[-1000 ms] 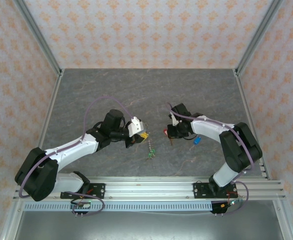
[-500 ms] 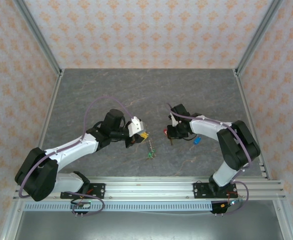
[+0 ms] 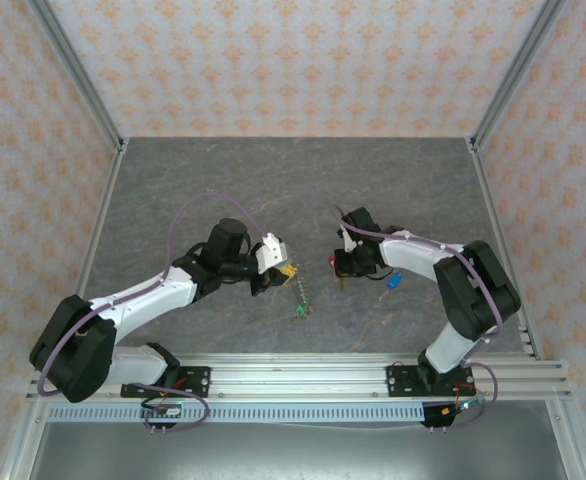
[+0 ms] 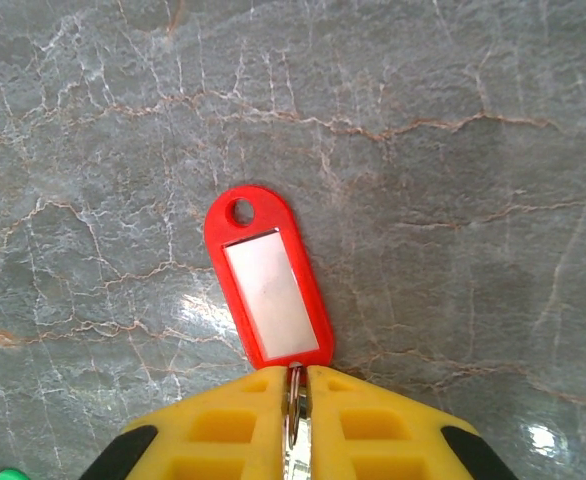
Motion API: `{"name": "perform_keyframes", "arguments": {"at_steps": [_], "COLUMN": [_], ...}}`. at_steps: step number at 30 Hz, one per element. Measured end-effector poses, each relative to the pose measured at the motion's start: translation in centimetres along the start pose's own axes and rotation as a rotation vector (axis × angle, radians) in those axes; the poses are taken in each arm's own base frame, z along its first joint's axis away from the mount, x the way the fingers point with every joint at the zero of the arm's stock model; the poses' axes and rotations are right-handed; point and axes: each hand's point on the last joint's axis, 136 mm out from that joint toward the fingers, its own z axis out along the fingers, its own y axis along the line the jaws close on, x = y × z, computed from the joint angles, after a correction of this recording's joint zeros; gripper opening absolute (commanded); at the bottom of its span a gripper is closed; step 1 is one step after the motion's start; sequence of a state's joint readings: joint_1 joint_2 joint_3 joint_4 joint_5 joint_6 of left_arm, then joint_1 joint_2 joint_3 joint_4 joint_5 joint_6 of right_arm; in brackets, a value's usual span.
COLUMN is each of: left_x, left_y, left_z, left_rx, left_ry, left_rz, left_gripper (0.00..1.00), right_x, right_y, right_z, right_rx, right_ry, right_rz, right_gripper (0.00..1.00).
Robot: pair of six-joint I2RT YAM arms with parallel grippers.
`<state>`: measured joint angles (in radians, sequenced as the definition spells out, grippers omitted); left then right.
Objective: Put the keys on the keyring
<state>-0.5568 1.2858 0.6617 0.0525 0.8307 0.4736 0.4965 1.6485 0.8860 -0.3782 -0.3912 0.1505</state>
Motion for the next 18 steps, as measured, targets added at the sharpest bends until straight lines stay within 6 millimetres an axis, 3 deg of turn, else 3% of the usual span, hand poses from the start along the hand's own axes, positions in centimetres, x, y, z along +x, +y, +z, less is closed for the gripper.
{"name": "perform_keyframes", "arguments": {"at_steps": [12,18], "left_x": [-0.26,-0.25], "left_y": [0.06,0.06], "left_z": [-0.06,-0.06], "left_rx": [0.0,0.0], "left_ry": [0.0,0.001], "left_rz": [0.007,0.006], "left_gripper": [0.0,0.0], "right_x": [-0.5,-0.5], "right_y": [0.06,0.06], "right_z": [-0.27,-0.26], "right_rx": [0.002,0.002], "right_ry": [-0.024,-0.024], "right_rz": [0.015,0.022], "right_gripper": [0.15,0.11]}}
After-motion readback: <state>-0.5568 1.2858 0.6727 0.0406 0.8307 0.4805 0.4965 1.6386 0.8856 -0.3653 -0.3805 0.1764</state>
